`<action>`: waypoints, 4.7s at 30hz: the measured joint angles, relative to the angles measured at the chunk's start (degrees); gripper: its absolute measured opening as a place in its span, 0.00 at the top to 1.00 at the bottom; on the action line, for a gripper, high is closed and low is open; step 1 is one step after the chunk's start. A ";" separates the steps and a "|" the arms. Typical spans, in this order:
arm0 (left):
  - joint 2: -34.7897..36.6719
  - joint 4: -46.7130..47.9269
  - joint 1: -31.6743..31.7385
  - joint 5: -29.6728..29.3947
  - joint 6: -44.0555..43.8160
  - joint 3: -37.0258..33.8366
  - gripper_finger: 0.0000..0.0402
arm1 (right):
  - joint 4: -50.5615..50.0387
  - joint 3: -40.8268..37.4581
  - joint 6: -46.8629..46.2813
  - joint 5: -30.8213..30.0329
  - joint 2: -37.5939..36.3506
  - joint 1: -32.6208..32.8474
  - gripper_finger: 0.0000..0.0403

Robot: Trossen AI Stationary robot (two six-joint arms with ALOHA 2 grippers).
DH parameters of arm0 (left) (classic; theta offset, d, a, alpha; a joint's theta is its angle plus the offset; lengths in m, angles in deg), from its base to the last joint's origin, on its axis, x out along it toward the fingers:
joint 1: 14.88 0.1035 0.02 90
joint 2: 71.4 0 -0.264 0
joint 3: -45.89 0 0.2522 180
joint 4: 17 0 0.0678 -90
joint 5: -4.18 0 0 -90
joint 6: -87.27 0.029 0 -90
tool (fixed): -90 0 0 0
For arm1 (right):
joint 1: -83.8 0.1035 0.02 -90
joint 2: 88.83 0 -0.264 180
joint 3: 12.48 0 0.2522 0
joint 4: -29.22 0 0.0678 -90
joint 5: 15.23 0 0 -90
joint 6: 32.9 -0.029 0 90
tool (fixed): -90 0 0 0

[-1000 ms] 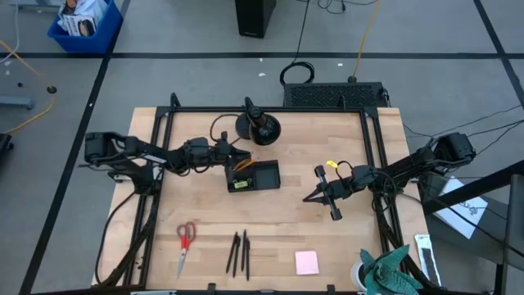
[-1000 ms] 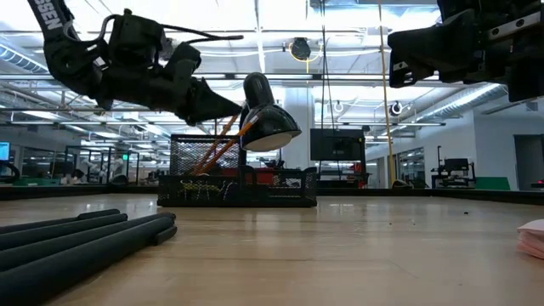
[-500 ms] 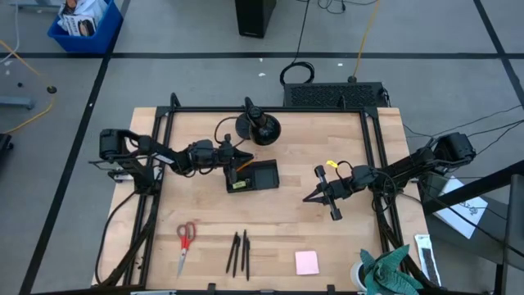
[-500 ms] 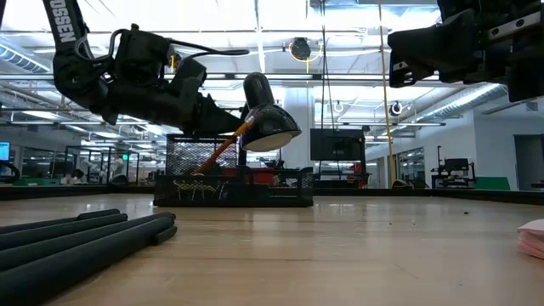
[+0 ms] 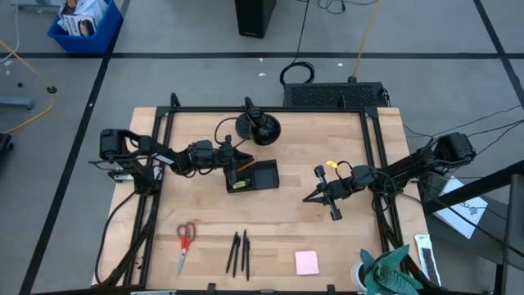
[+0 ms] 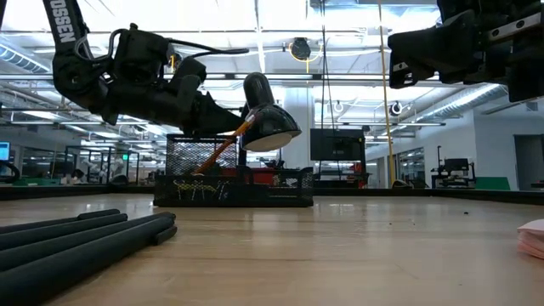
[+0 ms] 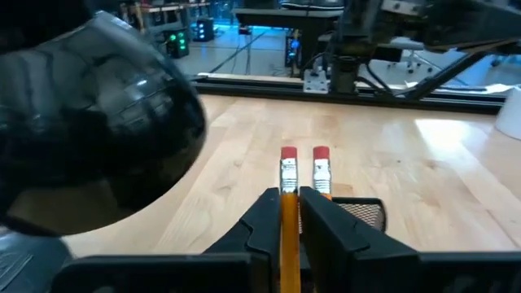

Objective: Pick and place office supplies into organizer
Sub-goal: Put the orange pencil into the black desk organizer, then put the black pen into the black desk organizer

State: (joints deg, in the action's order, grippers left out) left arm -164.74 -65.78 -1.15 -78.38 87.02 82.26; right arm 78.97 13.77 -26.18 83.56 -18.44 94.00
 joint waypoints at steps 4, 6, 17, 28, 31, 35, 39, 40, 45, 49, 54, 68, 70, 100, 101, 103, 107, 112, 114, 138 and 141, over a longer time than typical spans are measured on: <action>-0.02 -1.25 -0.40 0.09 1.65 -0.02 0.77 | -0.09 0.00 0.00 0.00 0.01 0.00 1.00; -0.02 -1.60 -0.30 0.05 1.66 0.00 0.72 | -0.09 0.00 0.19 0.02 0.00 0.00 1.00; 4.82 -1.69 -1.15 -1.29 4.91 0.09 0.63 | -0.54 0.00 0.10 0.02 0.01 0.00 1.00; 22.99 32.23 -14.62 -22.93 7.50 6.62 0.65 | -0.82 0.00 0.35 0.02 0.01 -0.01 1.00; 23.06 53.51 -22.74 -33.55 0.25 13.93 0.68 | -0.99 0.00 0.07 0.00 0.02 -0.02 1.00; 19.41 71.40 -32.34 -38.92 -15.25 22.37 0.72 | -1.23 0.00 0.01 0.02 0.02 0.00 1.00; 13.74 78.51 -40.36 -39.01 -28.14 28.63 0.74 | 0.07 0.00 -0.03 0.02 0.02 0.00 1.00; 12.16 79.50 -42.00 -38.97 -30.52 29.79 0.75 | 0.70 0.00 -0.04 0.00 0.02 0.00 1.00; 1.81 80.61 -48.27 -36.40 -38.62 37.06 0.75 | 0.52 0.00 -0.04 0.02 0.02 0.00 1.00; -6.15 85.18 -51.80 -35.60 -45.78 43.40 0.75 | 0.54 0.00 -1.55 0.04 0.02 0.00 1.00; -12.60 98.61 -54.66 -35.20 -59.20 52.27 0.75 | 0.30 0.00 -2.99 0.04 0.02 0.02 1.00; -20.11 109.77 -52.28 -20.25 -75.59 58.32 0.75 | 0.51 0.00 -2.63 0.04 0.02 0.02 1.00; -20.19 110.28 -51.25 -19.40 -75.71 58.28 0.75 | 0.34 0.00 -2.63 0.04 0.02 0.02 1.00; -26.08 113.04 -50.25 -13.69 -70.36 58.49 0.75 | -0.32 0.00 -2.62 0.02 0.02 0.04 1.00; -26.09 113.30 -50.40 -13.78 -69.60 58.49 0.75 | -0.38 0.00 -2.62 0.02 0.02 0.02 1.00; -26.12 113.59 -50.56 -13.96 -67.83 58.49 0.75 | -0.36 0.00 -2.62 0.02 0.02 0.04 1.00; -26.18 113.94 -50.53 -14.06 -67.30 58.45 0.79 | -0.36 0.00 -2.62 0.02 0.02 0.04 1.00; -26.23 114.91 -50.19 -14.79 -65.97 58.32 0.94 | -0.36 0.00 -2.62 0.02 0.02 0.04 1.00; -26.23 115.41 -50.16 -15.64 -64.99 58.23 0.97 | -0.36 0.00 -2.62 0.02 0.02 0.03 1.00; -17.35 125.36 -47.45 -46.30 -60.13 57.84 0.98 | -0.15 0.00 -2.62 0.00 0.00 0.04 1.00; -12.34 124.66 -46.83 -53.08 -56.46 57.90 0.95 | -0.36 0.00 -2.62 0.01 0.00 0.04 1.00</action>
State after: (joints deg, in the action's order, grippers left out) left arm -177.08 58.88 -47.98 -131.45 30.57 140.16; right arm 78.61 13.77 -28.80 83.58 -18.44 94.04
